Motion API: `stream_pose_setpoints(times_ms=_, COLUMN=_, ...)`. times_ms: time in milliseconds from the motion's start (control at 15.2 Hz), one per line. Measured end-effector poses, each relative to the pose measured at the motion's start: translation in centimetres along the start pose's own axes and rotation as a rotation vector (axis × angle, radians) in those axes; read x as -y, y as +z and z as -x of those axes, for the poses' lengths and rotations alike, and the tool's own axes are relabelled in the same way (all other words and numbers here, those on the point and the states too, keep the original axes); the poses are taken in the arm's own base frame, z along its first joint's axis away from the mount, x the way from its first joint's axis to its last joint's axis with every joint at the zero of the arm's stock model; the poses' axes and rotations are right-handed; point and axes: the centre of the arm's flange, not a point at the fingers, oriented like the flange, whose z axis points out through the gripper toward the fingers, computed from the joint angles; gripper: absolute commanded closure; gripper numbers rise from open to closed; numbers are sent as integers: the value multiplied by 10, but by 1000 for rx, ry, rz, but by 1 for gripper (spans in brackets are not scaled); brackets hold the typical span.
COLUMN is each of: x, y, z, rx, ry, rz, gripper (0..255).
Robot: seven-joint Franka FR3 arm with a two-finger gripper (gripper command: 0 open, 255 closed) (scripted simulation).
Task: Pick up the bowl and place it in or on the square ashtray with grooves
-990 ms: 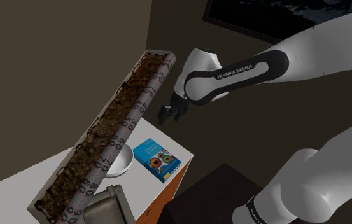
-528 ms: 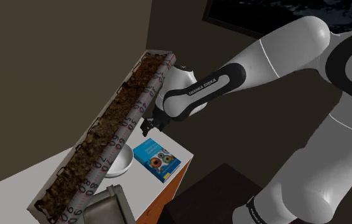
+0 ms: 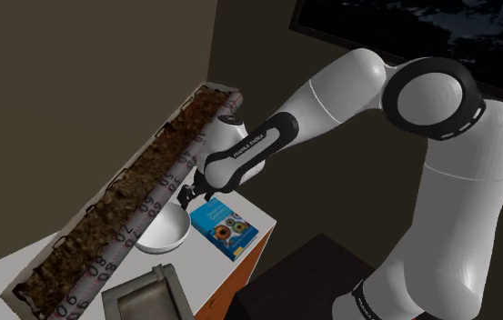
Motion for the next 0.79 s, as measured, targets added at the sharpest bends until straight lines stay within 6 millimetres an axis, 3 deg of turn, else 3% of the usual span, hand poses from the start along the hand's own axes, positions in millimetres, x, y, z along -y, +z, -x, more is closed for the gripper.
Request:
stream_pose_setpoints(times_ms=198, x=9, y=25, z=-8, rx=1, ry=-2, rz=-7, gripper=0)
stream_pose_setpoints(times_ms=792, x=13, y=64, z=-7, rx=2, ry=-6, rz=-9, gripper=0)
